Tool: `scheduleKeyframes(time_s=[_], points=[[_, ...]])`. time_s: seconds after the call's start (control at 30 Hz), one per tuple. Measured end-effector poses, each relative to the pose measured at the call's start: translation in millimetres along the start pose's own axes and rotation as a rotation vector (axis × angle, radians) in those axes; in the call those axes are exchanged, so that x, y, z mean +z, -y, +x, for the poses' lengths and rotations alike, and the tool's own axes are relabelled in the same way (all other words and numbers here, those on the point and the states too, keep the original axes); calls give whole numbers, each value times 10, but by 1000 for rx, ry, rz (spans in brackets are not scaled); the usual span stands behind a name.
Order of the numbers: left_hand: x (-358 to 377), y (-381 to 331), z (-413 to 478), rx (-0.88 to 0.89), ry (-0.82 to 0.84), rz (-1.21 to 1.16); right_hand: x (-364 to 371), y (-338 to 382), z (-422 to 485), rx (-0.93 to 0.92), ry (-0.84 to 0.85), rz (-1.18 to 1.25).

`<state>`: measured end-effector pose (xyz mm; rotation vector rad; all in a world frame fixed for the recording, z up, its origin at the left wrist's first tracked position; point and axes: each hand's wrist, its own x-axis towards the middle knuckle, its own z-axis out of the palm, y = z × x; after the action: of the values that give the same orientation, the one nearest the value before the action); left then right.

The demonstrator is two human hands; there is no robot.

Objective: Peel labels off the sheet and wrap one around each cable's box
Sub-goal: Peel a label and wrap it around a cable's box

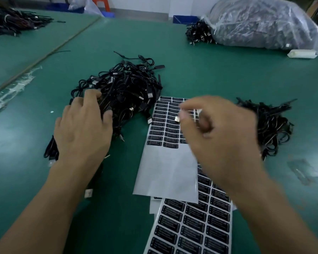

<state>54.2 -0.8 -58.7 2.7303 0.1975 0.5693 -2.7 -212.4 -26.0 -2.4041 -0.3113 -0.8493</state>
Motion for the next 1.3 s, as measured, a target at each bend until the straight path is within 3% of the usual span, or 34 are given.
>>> scheduleKeyframes(time_s=[0.13,0.27,0.47,0.63,0.83,1.03,1.17,1.3], points=[[8,1,12,-3,-4,-22,284,-30,-224,73,190,70],[37,-11,7,64,-69,-133,380,-167,-290,163,259,106],[24,-150,-104,449,-315,-342,391,-253,-292,324,181,281],[99,-165,-102,729,-230,-300,362,-227,-247,516,184,625],[134,-112,-67,785,-115,-433,246,-132,-146,767,107,1050],[148,-108,-59,856,-40,-507,196,-122,-99,866,10,1304],[140,-105,-59,834,-6,-483,183,-126,-93,871,-70,1223],[131,-84,-44,781,-84,-447,181,-145,-108,866,-191,1180]])
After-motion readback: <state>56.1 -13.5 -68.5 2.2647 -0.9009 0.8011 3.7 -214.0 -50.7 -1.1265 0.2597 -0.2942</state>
